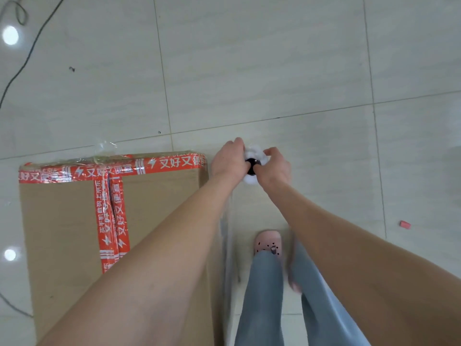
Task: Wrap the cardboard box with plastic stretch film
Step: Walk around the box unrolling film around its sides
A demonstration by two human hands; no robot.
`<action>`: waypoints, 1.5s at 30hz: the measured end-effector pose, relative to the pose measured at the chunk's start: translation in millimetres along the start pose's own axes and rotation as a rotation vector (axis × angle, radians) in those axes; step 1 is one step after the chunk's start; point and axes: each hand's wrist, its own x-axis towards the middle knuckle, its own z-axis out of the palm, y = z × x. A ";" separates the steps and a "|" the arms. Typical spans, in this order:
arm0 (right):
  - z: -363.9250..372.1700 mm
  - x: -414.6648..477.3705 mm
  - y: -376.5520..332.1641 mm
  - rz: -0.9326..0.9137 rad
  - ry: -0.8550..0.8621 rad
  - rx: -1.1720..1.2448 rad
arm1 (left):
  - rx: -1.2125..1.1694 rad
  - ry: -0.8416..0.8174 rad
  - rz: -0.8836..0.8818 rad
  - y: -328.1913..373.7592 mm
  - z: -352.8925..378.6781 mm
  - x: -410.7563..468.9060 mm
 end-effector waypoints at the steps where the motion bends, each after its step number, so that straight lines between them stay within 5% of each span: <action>1: -0.2 0.5 -1.0 -0.004 -0.004 -0.002 | 0.075 -0.004 0.082 2.3 -1.7 2.7; 8: -10.9 13.1 -28.1 -0.059 -0.076 -0.238 | 0.332 0.015 0.306 10.5 -16.1 27.9; 20: 8.2 52.9 -88.9 -0.247 -0.039 -0.430 | -0.027 0.088 -0.176 -16.3 -45.4 55.4; 25: 22.2 58.3 -96.3 -0.110 -0.145 -0.342 | -0.043 0.084 -0.355 -33.3 -64.0 62.3; 29: 29.7 62.6 -96.9 0.024 -0.217 -0.203 | 0.037 0.000 -0.300 -35.9 -72.9 67.2; 37: 37.9 70.3 -103.9 -0.007 -0.162 -0.182 | 0.303 0.008 0.150 -26.3 -85.1 86.2; 45: 28.8 80.4 -135.8 -0.190 -0.126 -0.359 | 0.041 0.113 -0.144 -40.2 -89.6 94.7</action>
